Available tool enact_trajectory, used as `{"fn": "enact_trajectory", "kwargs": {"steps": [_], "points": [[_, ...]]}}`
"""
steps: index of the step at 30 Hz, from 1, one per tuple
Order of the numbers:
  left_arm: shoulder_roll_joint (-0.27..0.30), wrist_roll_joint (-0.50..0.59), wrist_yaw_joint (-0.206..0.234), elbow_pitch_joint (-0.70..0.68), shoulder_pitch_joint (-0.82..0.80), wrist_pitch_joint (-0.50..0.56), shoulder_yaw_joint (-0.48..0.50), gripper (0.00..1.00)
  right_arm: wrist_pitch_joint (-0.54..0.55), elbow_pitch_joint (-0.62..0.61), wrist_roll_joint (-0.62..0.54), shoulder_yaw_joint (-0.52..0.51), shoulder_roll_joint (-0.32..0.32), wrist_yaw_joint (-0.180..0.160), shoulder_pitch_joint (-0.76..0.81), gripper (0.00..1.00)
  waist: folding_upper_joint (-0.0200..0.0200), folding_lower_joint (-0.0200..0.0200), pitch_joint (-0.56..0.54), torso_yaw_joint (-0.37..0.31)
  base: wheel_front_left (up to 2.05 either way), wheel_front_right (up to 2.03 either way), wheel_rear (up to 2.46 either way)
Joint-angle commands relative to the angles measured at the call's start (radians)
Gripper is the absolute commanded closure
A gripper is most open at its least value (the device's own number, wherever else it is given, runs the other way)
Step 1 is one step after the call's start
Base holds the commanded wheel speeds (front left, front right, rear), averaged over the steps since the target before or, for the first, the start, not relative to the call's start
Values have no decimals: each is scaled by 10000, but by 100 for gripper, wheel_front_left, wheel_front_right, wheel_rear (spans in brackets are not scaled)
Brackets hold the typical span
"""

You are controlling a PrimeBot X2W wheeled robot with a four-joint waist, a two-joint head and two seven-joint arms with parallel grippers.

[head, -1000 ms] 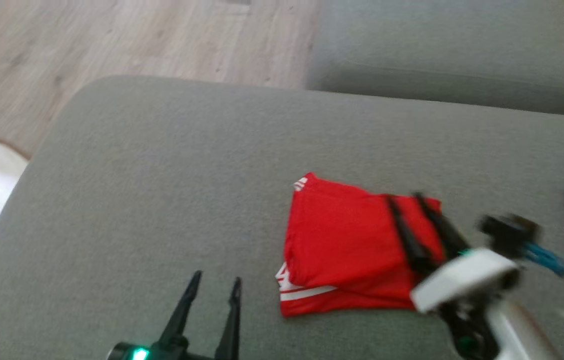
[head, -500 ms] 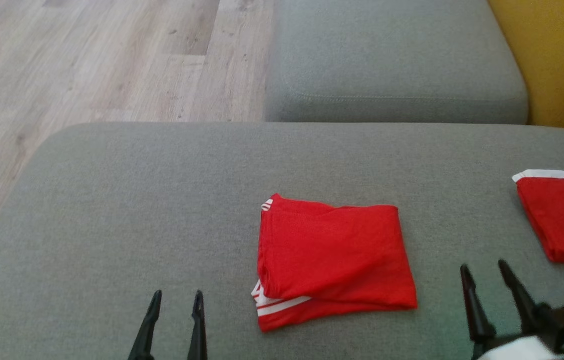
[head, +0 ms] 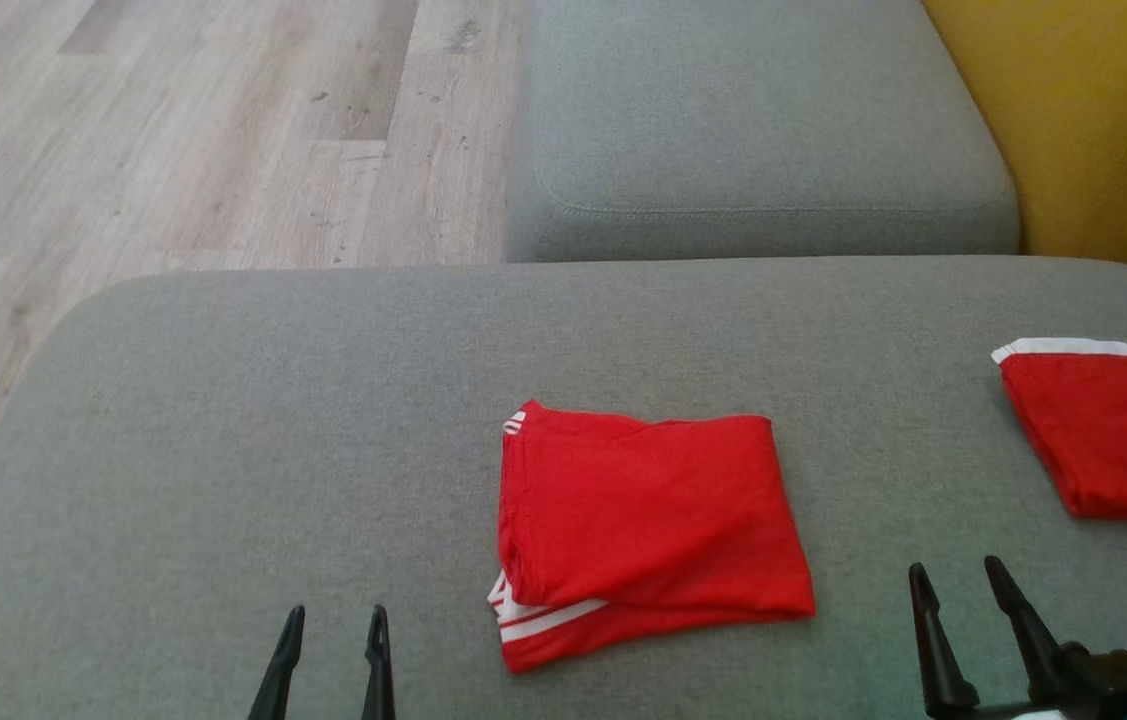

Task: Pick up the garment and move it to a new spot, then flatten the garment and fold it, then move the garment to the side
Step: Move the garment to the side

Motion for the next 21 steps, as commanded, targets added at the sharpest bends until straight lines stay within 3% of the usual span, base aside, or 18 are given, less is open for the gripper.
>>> {"fn": "enact_trajectory", "kwargs": {"steps": [1,21], "points": [[-181,102,-36,-279,-348,-97,349,0,-136,-339,-70,208,-86,65,-343,0,0,0,0,-20,0,0,0],[-269,247,-165,-160,-349,-97,440,0,-137,-336,-177,153,-14,65,-348,0,0,0,119,-121,0,0,0]]}}
